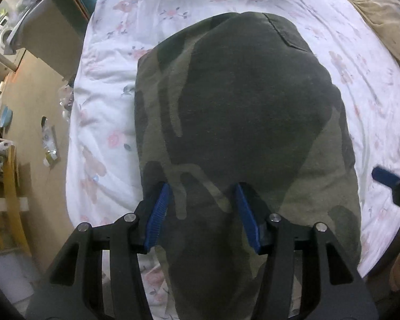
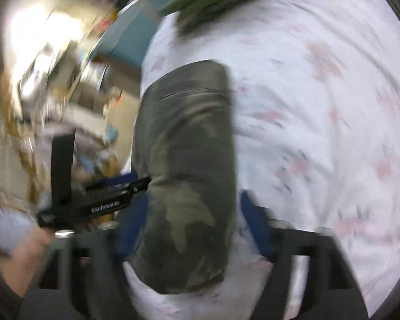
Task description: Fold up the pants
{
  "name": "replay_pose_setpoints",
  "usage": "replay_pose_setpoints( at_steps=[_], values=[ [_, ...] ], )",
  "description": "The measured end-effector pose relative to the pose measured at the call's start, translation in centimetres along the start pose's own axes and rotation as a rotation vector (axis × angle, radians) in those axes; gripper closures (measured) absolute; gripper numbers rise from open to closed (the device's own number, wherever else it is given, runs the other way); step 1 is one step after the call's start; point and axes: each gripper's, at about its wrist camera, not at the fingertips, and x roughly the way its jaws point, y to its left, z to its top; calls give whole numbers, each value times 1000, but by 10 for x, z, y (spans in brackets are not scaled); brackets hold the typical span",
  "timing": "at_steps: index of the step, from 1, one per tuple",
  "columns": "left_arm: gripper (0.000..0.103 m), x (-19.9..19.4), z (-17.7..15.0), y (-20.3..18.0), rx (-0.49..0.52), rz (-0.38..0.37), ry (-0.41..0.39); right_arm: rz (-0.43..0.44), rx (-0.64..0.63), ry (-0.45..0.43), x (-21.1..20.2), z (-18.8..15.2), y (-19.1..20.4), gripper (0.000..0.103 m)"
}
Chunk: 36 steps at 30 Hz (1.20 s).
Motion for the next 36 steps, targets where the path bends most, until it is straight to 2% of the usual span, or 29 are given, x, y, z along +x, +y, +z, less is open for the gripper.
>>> replay_pose_setpoints(
  at_steps=[2,5,6,9,11,14,15,16,17,19,21,24,27,29,32,36],
  values=[
    [53,-1,0,-3,2,14,-1,53,141,56,13,-9,-24,21],
    [53,-2,1,-13,8,27,1,127,252,155,47,-27,-38,18],
    [53,-2,2,-12,9,26,1,153,270,170,58,-33,-38,10],
    [53,-1,5,-7,9,21,3,204,293,171,74,-45,-36,6],
    [53,-4,3,-8,3,17,3,178,235,178,82,-49,-24,2],
    [53,-3,4,-7,-8,16,8,156,223,162,90,-49,-17,1],
    [53,-2,5,-7,-9,20,9,135,215,157,92,-50,-15,7],
    [53,-2,6,-7,-11,25,9,101,195,142,91,-50,-10,19],
    [53,-2,6,-7,-16,22,11,68,163,120,87,-50,-5,26],
    [53,-4,6,-6,-25,4,8,29,101,73,72,-50,8,46],
    [53,-11,4,-8,-15,-10,-21,29,87,63,60,-46,19,53],
    [53,-27,3,-11,-5,-59,-87,38,69,65,42,-32,27,57],
    [54,-32,5,-9,-29,-117,-103,39,52,60,20,-5,17,58],
    [54,-33,7,-7,-47,-125,-106,33,49,55,3,22,4,58],
    [54,-41,14,1,-113,-154,-142,-24,38,-5,-27,61,-21,59],
    [51,-50,23,18,-219,-174,-188,-90,37,-24,-45,108,-54,60]
  ],
)
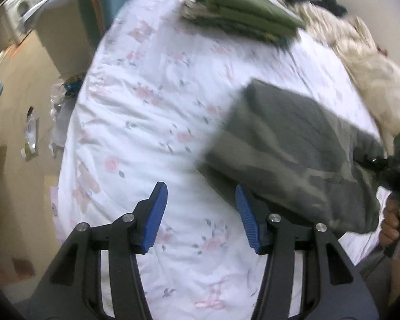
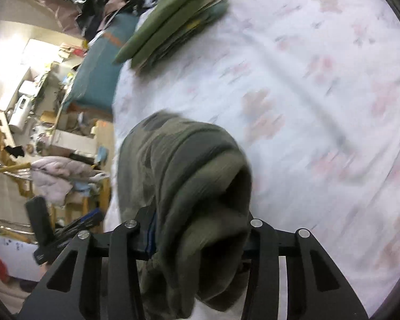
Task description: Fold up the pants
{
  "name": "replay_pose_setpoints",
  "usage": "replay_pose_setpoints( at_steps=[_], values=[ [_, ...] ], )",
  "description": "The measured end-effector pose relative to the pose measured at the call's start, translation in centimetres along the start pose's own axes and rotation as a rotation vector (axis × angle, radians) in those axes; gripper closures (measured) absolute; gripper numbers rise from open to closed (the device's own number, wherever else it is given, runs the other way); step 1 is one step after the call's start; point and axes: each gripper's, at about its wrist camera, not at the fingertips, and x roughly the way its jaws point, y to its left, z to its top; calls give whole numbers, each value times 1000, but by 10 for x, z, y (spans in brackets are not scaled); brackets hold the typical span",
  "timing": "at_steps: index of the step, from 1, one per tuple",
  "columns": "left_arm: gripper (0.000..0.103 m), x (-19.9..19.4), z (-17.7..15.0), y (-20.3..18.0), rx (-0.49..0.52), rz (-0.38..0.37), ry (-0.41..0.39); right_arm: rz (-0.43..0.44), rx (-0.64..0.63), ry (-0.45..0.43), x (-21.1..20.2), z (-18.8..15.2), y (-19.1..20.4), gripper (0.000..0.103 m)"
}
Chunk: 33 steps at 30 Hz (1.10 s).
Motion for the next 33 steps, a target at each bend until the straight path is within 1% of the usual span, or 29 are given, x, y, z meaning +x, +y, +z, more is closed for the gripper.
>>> replay_pose_setpoints(
  at_steps=[2,3,4,5,6,7,8,9,10,11,12,13,14,15,17,18,20,21,23,24,25,26,27,28,29,30,31,33],
  values=[
    [42,0,2,6,-34,12,-5,-32,21,-1,5,13,-21,60],
    [41,1,4,10,-56,21,-9,-39,47,4,10,13,-31,60],
    [37,1,6,12,-66,25,-7,-48,70,-6,13,9,-39,59],
    [31,4,9,15,-81,27,0,-54,81,-24,9,5,-45,58],
    [27,6,11,16,-93,24,4,-65,90,-41,9,1,-49,55],
    [19,9,15,17,-106,13,10,-83,89,-48,8,-2,-50,53],
    [16,12,20,17,-117,-4,13,-104,73,-51,7,-4,-47,52],
    [15,16,26,16,-133,-33,16,-104,60,-49,4,-6,-44,47],
    [14,20,33,12,-137,-66,19,-106,59,-38,4,-7,-41,41],
    [11,29,43,5,-128,-119,26,-108,66,-25,4,-7,-41,39],
    [10,36,50,-2,-113,-147,36,-104,78,-13,3,-8,-46,35],
    [9,45,58,-11,-88,-179,52,-106,93,-2,3,-10,-48,28],
    [9,55,65,-19,-62,-213,69,-108,114,1,-2,-9,-55,25],
    [9,70,72,-28,-31,-255,103,-98,148,-6,-7,-12,-61,22],
    [9,90,77,-41,18,-288,162,-64,215,-27,-13,-19,-72,13],
    [9,102,79,-46,50,-308,182,-48,263,-50,-17,-25,-80,4],
    [9,117,76,-48,84,-316,192,-19,345,-62,-15,-35,-90,2],
    [9,128,70,-45,81,-332,227,-3,381,-42,-8,-40,-96,2],
    [9,142,57,-42,62,-371,326,27,430,-10,7,-48,-102,2],
    [9,146,49,-45,85,-373,357,50,446,-8,12,-52,-104,2],
    [10,142,43,-53,157,-357,344,57,441,-7,16,-55,-101,2],
    [18,137,37,-63,244,-334,327,44,405,-1,18,-55,-95,5],
    [25,134,33,-69,269,-324,328,52,349,11,21,-53,-84,23],
    [47,132,32,-71,261,-328,334,51,302,22,21,-51,-77,38],
    [67,127,32,-74,258,-316,327,28,250,16,19,-49,-67,44],
    [78,118,34,-76,281,-297,304,19,207,-1,14,-47,-58,57],
    [85,110,36,-76,282,-308,284,6,178,-19,9,-45,-51,61],
    [86,78,42,-71,245,-380,214,-15,94,-33,-5,-35,-35,66]
  ],
)
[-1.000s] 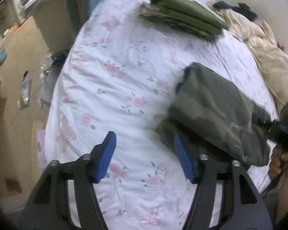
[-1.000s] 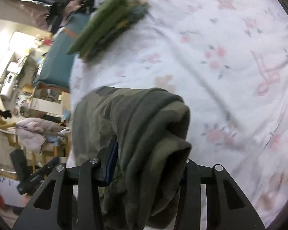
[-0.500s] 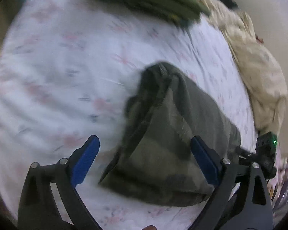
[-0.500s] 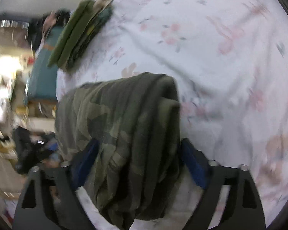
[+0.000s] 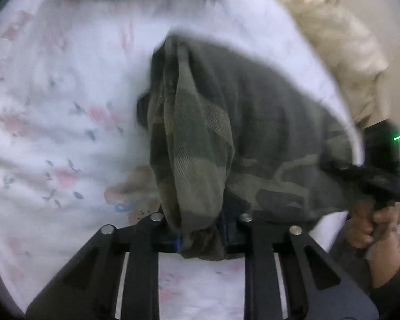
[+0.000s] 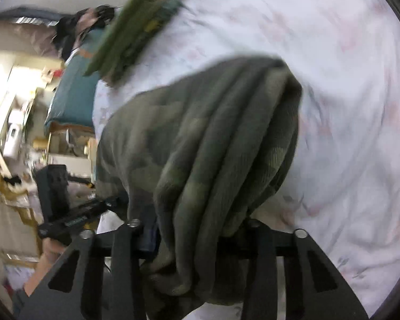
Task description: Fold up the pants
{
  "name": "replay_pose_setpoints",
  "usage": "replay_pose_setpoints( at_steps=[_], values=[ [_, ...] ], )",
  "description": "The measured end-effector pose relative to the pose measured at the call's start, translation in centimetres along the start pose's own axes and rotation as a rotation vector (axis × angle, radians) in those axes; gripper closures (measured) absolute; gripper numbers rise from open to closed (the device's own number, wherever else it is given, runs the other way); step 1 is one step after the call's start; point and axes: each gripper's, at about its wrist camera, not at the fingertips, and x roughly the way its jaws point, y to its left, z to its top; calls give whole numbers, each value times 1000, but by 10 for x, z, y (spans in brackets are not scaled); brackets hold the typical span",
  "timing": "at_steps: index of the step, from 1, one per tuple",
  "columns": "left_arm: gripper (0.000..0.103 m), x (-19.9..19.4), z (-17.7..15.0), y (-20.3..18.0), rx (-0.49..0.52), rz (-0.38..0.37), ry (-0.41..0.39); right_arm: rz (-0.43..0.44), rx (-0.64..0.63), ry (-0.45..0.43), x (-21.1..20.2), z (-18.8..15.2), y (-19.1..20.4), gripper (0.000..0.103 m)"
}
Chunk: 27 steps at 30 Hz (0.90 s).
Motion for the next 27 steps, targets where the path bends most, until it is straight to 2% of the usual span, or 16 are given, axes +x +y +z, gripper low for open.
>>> replay_pose_setpoints(
  at_steps=[3,6,8,10,11,12,13,14,16,18,20,22,23,25,26,27],
  values=[
    [86,-35,-20,-22,54,6,-67,23,-128,-26,-25,18,24,69],
    [86,-52,-54,-29,-17,50,-100,33,-269,18,-34,26,51,69],
    [86,-47,-78,-26,-92,59,-82,38,-296,75,-27,25,55,67],
    [82,-22,-94,-18,-113,107,3,2,-272,135,-8,17,43,56],
    [75,-4,-102,-12,-124,159,71,-41,-243,180,6,8,31,54],
    [72,14,-109,-4,-138,172,147,-109,-205,249,24,-3,15,43],
    [61,24,-112,4,-153,181,193,-152,-162,290,36,-15,-2,23],
    [44,26,-114,12,-180,195,204,-162,-127,307,39,-20,-11,18],
    [35,9,-113,19,-247,199,169,-169,-106,326,29,-22,-11,17],
    [30,-19,-112,14,-250,204,94,-166,-141,228,-6,-18,4,15],
    [17,-50,-115,6,-239,188,-14,-120,-126,119,-40,-18,10,15],
    [17,-66,-117,5,-257,173,-100,-93,-114,7,-73,-27,14,16],
    [18,-69,-117,5,-268,162,-129,-112,-125,-33,-82,-33,16,16],
    [19,-69,-118,10,-277,147,-163,-179,-140,-69,-86,-43,19,17],
    [19,-63,-115,9,-267,158,-160,-200,-135,-64,-82,-46,20,20],
    [20,-55,-111,4,-256,172,-152,-207,-126,-48,-75,-48,18,28]
  ],
)
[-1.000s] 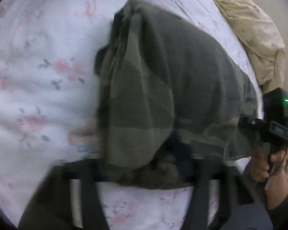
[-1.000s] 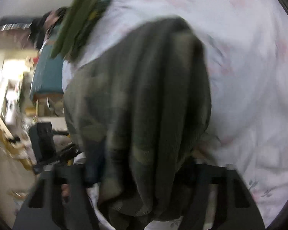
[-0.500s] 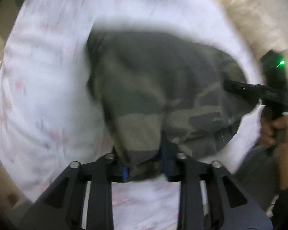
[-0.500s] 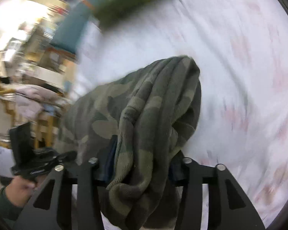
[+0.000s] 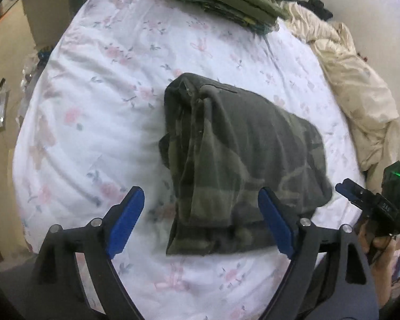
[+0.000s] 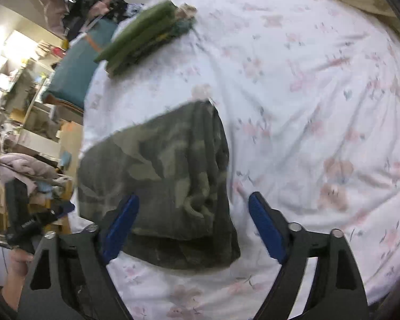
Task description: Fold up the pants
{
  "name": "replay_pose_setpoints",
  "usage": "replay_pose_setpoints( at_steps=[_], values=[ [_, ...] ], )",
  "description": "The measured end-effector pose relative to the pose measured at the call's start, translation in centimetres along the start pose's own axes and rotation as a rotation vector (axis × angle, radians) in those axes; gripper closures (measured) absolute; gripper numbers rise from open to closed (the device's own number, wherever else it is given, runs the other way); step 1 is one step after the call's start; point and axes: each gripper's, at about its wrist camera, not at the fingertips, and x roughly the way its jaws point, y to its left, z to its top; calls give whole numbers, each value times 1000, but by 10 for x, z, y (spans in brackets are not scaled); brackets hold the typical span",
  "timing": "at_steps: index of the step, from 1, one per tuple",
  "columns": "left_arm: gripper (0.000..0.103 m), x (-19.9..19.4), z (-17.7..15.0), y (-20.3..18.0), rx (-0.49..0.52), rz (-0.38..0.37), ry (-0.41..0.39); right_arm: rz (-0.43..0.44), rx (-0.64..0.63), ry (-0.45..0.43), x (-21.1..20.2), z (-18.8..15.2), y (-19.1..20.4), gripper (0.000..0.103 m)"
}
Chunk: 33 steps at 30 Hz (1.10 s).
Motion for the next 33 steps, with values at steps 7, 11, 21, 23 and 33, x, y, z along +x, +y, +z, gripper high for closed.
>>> replay_pose_setpoints(
  at_steps=[7,11,21,23,33],
  values=[
    [98,9,4,-32,171,-18,5,-52,-121,70,33,-9,23,93],
    [99,-47,7,-30,133,-162,-95,83,-137,-46,-21,-15,36,95],
    [99,46,-43,-17,229,115,266,-154,-199,287,44,-73,32,95],
    [99,58,-48,-23,278,170,280,-224,-241,316,64,-79,35,95],
    [44,13,-31,-10,153,174,217,-105,-97,207,8,-54,20,51]
  ],
)
